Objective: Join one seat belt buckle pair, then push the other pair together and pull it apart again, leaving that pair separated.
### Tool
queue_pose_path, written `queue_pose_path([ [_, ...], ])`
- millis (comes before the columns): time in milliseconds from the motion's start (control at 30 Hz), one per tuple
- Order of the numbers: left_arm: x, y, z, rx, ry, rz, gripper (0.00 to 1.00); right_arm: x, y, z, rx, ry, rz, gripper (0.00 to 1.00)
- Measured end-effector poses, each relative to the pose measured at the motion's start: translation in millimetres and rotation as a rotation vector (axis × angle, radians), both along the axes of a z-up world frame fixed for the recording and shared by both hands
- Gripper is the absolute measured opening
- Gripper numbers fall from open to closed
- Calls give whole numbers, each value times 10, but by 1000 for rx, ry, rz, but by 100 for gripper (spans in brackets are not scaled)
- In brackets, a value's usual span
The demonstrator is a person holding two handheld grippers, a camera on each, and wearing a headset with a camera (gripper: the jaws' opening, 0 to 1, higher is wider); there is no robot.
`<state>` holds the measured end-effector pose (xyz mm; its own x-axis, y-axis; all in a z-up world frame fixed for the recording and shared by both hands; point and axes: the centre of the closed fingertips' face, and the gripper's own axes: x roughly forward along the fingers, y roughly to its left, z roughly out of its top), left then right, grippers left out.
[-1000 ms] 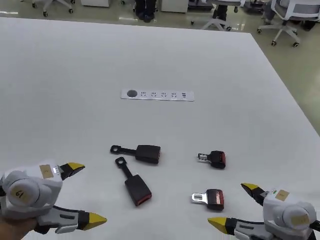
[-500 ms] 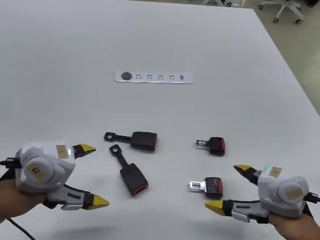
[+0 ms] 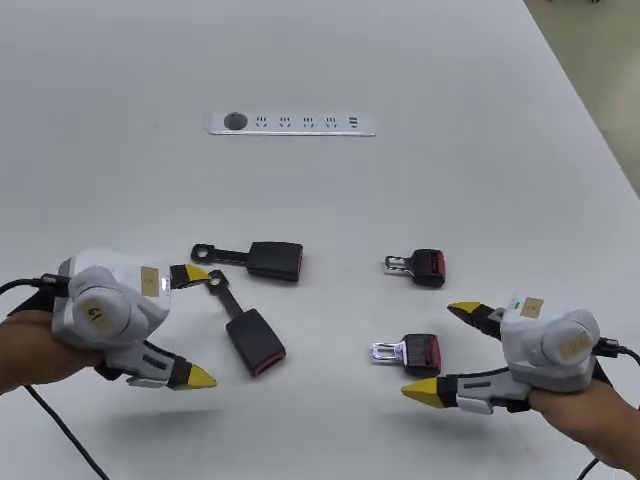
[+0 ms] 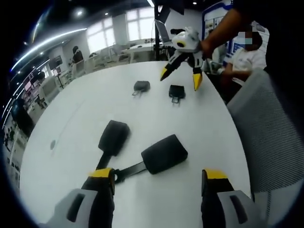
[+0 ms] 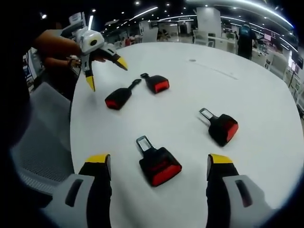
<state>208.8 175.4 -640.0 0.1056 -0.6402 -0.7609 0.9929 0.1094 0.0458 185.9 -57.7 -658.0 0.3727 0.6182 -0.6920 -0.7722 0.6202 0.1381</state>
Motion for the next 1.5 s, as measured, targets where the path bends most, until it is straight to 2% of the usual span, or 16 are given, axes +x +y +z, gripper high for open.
queue_pose_path([
  [100,4,-66,-82,41,-11,-101,74,-7,32,-29,2,24,30,82],
  [233,40,-171,-164,42,-7,-150,73,23,32,-72,8,51,64,80],
  [500,21,-218,-426,120,-11,-309,68,53,-38,-195,-7,93,160,74],
  [667,33,-249,-549,142,-26,-389,65,-32,-18,-258,-40,114,249,73],
  [700,-31,-304,-528,105,0,-431,63,-49,-13,-269,-45,118,262,73],
  [733,-9,-284,-537,124,-5,-432,63,-57,-16,-282,-54,119,275,72],
  [767,-33,-300,-538,123,-9,-473,62,-16,-67,-280,-97,84,298,72],
  [800,-56,-323,-533,110,-8,-498,60,-65,-13,-259,-62,113,283,70],
  [900,-70,-326,-552,123,28,-494,56,-78,0,-247,-74,112,306,67],
  [1000,-76,-340,-546,112,31,-508,54,-102,-38,-290,-135,74,386,64],
  [1033,-56,-386,-530,82,34,-463,51,-116,-15,-277,-119,88,378,62],
  [1100,-63,-353,-551,66,40,-497,49,-122,-9,-275,-115,94,388,56],
  [1200,-46,-356,-546,81,32,-477,43,-100,7,-292,-139,77,405,52],
  [1267,-33,-339,-553,96,65,-392,35,-88,17,-303,-162,53,426,40],
  [1333,-43,-371,-540,90,46,-393,34,-79,45,-305,-158,58,423,34],
  [1500,-18,-374,-552,86,55,-329,33,-66,40,-315,-155,66,411,33],
])
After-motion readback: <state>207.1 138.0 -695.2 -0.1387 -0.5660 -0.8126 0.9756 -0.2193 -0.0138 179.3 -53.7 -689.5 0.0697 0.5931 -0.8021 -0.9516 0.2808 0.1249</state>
